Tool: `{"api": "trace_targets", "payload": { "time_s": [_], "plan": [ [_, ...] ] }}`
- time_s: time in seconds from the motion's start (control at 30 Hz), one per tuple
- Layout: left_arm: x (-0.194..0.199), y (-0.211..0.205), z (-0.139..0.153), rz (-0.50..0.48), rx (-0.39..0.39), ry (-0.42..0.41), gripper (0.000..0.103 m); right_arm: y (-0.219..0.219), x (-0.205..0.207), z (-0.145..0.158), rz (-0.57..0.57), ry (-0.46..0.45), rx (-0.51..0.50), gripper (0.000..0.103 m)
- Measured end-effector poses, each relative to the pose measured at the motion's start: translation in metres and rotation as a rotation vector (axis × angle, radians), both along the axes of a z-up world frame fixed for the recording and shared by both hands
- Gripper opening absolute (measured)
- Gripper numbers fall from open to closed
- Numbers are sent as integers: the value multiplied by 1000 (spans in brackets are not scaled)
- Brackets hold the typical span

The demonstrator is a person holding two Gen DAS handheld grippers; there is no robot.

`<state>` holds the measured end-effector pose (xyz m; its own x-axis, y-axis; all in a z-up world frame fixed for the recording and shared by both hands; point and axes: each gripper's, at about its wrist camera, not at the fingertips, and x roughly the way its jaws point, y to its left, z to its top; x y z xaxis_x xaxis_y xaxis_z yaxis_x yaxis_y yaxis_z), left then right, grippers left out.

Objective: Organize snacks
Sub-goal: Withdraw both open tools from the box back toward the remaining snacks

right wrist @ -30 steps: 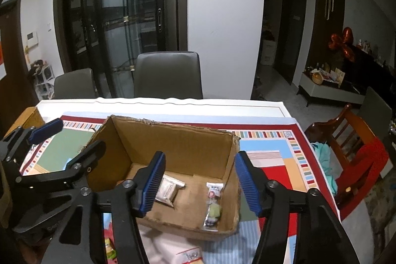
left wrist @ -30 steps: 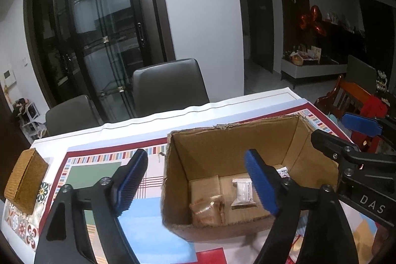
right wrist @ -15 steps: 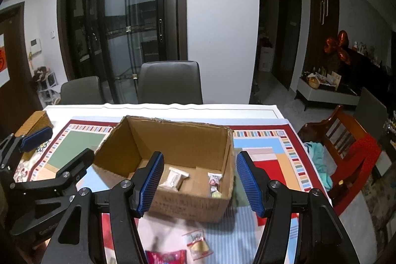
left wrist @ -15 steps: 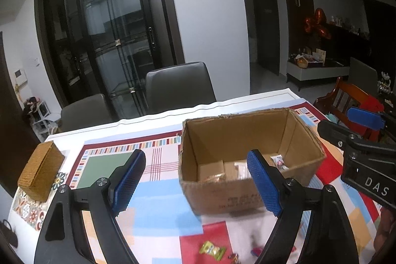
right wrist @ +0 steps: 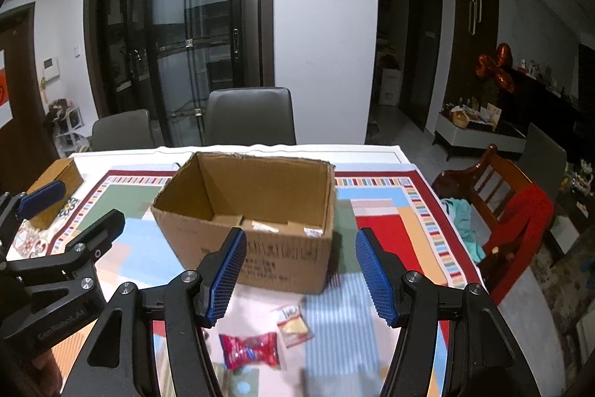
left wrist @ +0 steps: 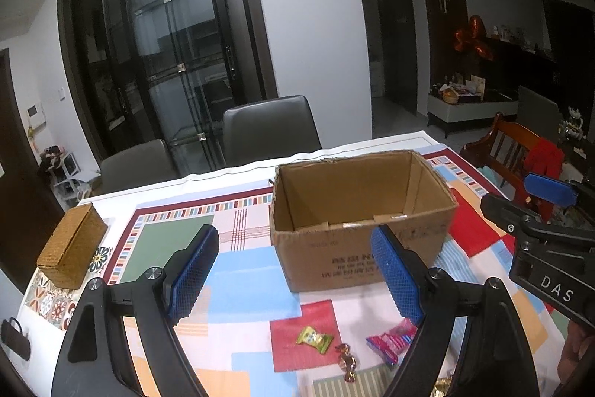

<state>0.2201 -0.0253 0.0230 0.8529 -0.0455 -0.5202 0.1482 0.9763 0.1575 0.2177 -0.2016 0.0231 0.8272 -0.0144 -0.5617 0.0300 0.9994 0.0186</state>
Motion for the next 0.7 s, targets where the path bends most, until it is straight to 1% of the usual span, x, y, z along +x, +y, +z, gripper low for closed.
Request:
{"api": "trace_targets", "payload": {
  "time_s": [0.33,0.7],
  "plan": [
    [-32,-6,-14,-17,4,18,84,-6,-32,-12,-24,18,2,62],
    [-59,-11,-31,-39,13,41,84,-8,-56,-26,-47,44,-3,62]
  ]
}}
